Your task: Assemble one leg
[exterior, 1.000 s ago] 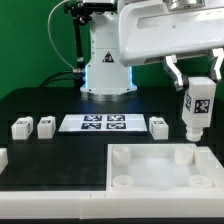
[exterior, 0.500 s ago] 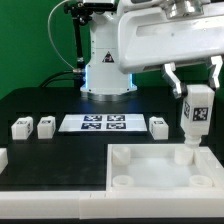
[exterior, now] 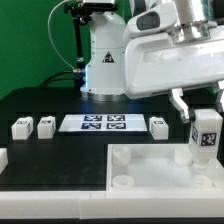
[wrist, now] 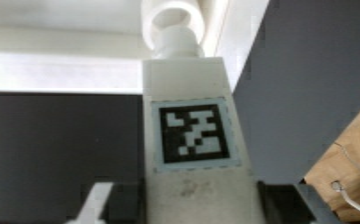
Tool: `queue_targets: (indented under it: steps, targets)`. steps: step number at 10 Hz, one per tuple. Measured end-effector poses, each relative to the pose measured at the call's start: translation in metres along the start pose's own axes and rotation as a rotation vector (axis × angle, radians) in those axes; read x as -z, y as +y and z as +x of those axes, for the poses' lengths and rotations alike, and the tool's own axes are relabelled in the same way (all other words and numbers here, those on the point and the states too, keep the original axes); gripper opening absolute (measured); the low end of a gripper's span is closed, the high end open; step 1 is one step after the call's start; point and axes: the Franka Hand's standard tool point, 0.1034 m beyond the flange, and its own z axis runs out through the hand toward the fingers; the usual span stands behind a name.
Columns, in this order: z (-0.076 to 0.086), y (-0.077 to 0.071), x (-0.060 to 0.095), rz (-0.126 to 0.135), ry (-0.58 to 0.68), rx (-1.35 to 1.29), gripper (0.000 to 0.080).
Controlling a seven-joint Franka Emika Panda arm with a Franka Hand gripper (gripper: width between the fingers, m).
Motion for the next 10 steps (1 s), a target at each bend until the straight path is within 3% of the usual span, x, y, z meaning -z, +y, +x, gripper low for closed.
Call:
queue_targets:
  steps: [5, 10]
  targets:
    - [0.001, 0.003, -0.010, 0.001, -0.001, -0.004, 0.0295]
    - [-0.007, 0.001, -0.017, 0.001, 0.009, -0.005, 0.0295]
